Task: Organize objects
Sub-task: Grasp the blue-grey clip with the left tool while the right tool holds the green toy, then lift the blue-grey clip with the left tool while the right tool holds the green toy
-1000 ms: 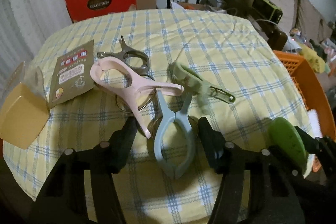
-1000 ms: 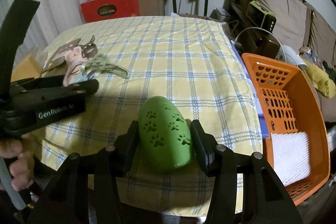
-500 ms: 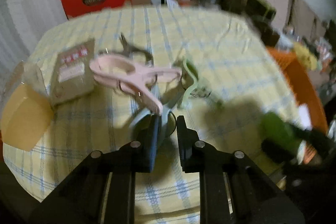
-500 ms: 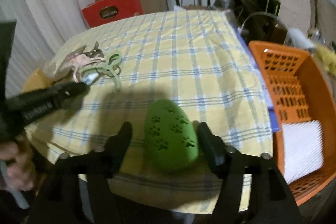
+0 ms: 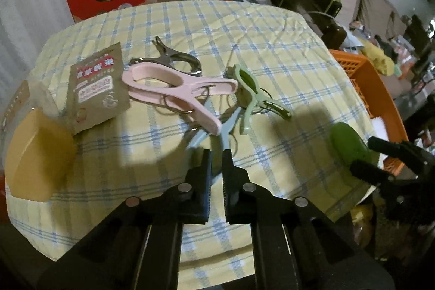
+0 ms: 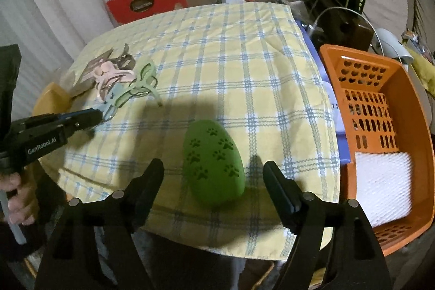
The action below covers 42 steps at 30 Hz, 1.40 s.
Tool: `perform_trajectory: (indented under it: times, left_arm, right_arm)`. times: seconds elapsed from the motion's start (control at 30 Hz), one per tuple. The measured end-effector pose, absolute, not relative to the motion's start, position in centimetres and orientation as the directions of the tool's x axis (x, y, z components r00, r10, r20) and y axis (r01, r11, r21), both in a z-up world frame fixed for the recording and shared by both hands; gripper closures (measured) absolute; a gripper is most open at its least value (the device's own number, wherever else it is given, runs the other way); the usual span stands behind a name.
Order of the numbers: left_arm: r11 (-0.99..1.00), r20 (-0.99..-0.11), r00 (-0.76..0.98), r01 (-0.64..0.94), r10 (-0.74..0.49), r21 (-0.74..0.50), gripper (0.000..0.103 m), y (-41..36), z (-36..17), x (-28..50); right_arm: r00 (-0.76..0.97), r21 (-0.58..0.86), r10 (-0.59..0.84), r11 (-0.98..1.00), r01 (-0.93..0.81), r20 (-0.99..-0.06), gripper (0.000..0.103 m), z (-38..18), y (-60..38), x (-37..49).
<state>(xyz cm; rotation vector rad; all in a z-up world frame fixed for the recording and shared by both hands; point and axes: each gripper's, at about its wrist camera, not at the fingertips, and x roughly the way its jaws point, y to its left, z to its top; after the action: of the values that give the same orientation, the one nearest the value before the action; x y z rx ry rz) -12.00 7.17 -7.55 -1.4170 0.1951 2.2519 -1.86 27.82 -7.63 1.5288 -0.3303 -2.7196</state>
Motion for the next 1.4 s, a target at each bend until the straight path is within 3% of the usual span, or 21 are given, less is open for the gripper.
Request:
perform_trajectory:
  times: [0.13, 0.3, 0.37, 0.4, 0.43, 0.47, 0.5, 0.73, 0.83, 0.93, 1.4]
  left_arm:
    - [-0.882, -0.888, -0.354, -0.459, 0.293, -0.108, 0.100, 6.3, -7.8, -12.3]
    - [-0.869, -0.893, -0.343, -0.486, 0.291, -0.097, 0.096, 6.0, -7.6, -12.0]
    - [-0.863, -0.900, -0.336, -0.500, 0.277, -0.079, 0.084, 6.1, -7.6, -11.7]
    - [-0.861, -0.902, -0.335, -0.504, 0.272, -0.072, 0.079, 6.1, -7.5, -11.6]
    - [-0.861, -0.906, -0.334, -0.506, 0.262, -0.062, 0.057, 6.2, -7.5, -11.6]
    - [-0.864, -0.917, -0.322, -0.502, 0.237, -0.047, 0.043, 6.6, -7.6, -11.9]
    - [-0.865, -0.921, -0.321, -0.501, 0.221, -0.033, 0.026, 6.9, -7.6, -12.1]
    - [-0.852, -0.918, -0.386, -0.507, 0.091, 0.129, 0.024, 10.8, -9.3, -13.6]
    - [-0.883, -0.906, -0.405, -0.461, 0.120, 0.089, 0.025, 10.7, -9.6, -14.1]
    - [-0.882, -0.903, -0.374, -0.471, 0.211, -0.011, 0.062, 10.3, -9.6, -14.1]
    - [-0.861, -0.903, -0.366, -0.508, 0.226, -0.010, 0.062, 8.2, -8.3, -9.8]
  right_arm:
    - [-0.518, 0.091, 0.008, -0.982, -0.166, -0.855, 0.022, -6.7, 27.8, -1.9]
    - [-0.478, 0.008, 0.028, -0.997, -0.073, -0.878, 0.023, -7.1, 25.6, -3.7]
    - [-0.454, -0.057, 0.067, -0.998, -0.036, -0.888, 0.027, -7.6, 24.6, -4.4]
    - [-0.444, -0.086, 0.087, -0.996, -0.024, -0.892, 0.038, -7.8, 24.2, -4.6]
    - [-0.440, -0.120, 0.115, -0.993, -0.017, -0.891, 0.047, -8.0, 23.8, -4.6]
    - [-0.438, -0.131, 0.123, -0.991, -0.012, -0.891, 0.058, -8.1, 23.6, -4.6]
    - [-0.439, -0.129, 0.121, -0.992, -0.012, -0.890, 0.058, -8.1, 23.5, -4.4]
    - [-0.448, -0.080, 0.092, -0.996, -0.045, -0.889, 0.059, -7.8, 23.7, -3.8]
    - [-0.454, -0.082, 0.093, -0.996, -0.044, -0.886, 0.058, -7.5, 23.7, -3.4]
    - [-0.464, -0.087, 0.105, -0.994, -0.060, -0.879, 0.058, -7.2, 24.0, -2.8]
    - [-0.525, -0.068, 0.109, -0.993, -0.097, -0.844, 0.058, -5.4, 26.1, -0.1]
